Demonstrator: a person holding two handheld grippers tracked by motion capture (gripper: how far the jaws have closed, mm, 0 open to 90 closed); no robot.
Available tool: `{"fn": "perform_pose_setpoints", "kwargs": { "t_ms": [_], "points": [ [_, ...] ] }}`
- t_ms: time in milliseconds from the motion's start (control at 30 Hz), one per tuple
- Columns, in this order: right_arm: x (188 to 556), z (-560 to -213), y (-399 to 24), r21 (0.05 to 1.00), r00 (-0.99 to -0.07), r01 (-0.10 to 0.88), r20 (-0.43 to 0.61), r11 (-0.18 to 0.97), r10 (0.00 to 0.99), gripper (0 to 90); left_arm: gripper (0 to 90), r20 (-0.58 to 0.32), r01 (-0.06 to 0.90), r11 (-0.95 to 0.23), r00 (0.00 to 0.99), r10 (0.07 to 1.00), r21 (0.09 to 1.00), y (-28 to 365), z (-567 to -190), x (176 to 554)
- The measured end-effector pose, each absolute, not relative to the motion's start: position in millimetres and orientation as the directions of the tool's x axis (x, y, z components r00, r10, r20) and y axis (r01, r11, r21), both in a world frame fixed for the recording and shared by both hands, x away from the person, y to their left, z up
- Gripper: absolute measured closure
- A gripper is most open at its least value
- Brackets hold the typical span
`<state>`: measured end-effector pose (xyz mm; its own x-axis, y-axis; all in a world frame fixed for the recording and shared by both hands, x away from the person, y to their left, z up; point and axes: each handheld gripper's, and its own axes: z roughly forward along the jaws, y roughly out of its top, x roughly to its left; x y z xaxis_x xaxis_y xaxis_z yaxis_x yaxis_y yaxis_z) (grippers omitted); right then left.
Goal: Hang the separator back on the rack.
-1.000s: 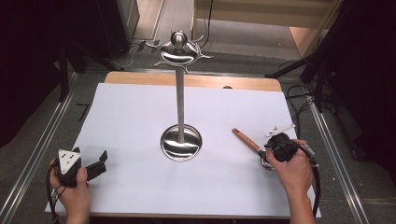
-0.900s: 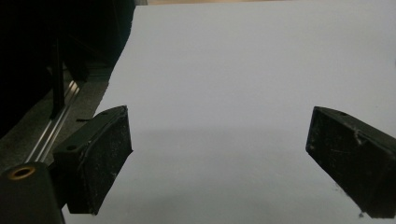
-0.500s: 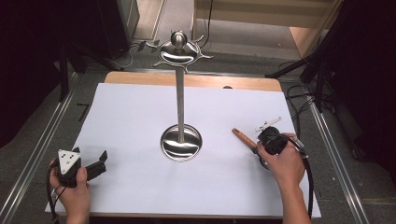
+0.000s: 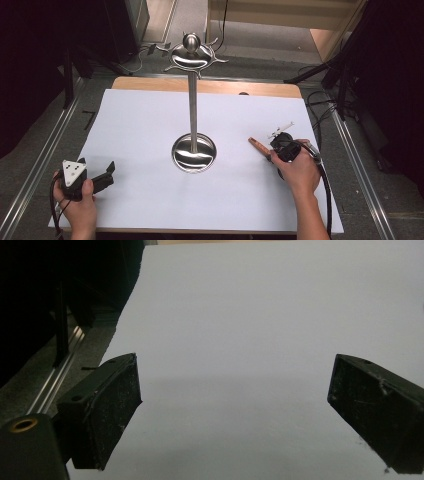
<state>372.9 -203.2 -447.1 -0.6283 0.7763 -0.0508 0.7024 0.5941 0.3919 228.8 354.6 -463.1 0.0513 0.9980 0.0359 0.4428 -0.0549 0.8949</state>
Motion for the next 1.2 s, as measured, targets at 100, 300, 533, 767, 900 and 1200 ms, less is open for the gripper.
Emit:
{"fn": "perform_pose_setpoints", "kwargs": {
  "t_ms": [100, 300, 533, 767, 900, 1200],
  "points": [
    [375, -447, -202, 0.389, -0.63, 0.704, -0.043, 0.594, 0.776, 67.1, 7.6, 0.036, 0.443, -0.055, 0.051, 0.998, 0.895, 355, -463, 229],
    [379, -451, -200, 0.375, -0.62, 0.717, -0.041, 0.588, 0.783, 67.7, 7.6, 0.035, 0.443, -0.053, 0.049, 0.998, 0.895, 355, -463, 229],
    [384, -452, -205, 0.368, -0.605, 0.744, 0.016, 0.558, 0.796, 67.4, 7.6, 0.037, 0.441, -0.055, 0.05, 0.998, 0.896, 354, -463, 229],
    [383, -452, -202, 0.36, -0.587, 0.756, 0.004, 0.546, 0.81, 66.4, 7.6, 0.038, 0.444, -0.057, 0.05, 0.998, 0.894, 355, -463, 229],
    [383, -452, -203, 0.356, -0.579, 0.765, 0.014, 0.537, 0.815, 66.9, 7.6, 0.035, 0.444, -0.052, 0.046, 0.998, 0.895, 355, -463, 229],
    [377, -452, -198, 0.376, -0.562, 0.76, -0.03, 0.53, 0.827, 70.1, 7.6, 0.033, 0.445, -0.05, 0.046, 0.998, 0.894, 355, -463, 229]
  ]
}}
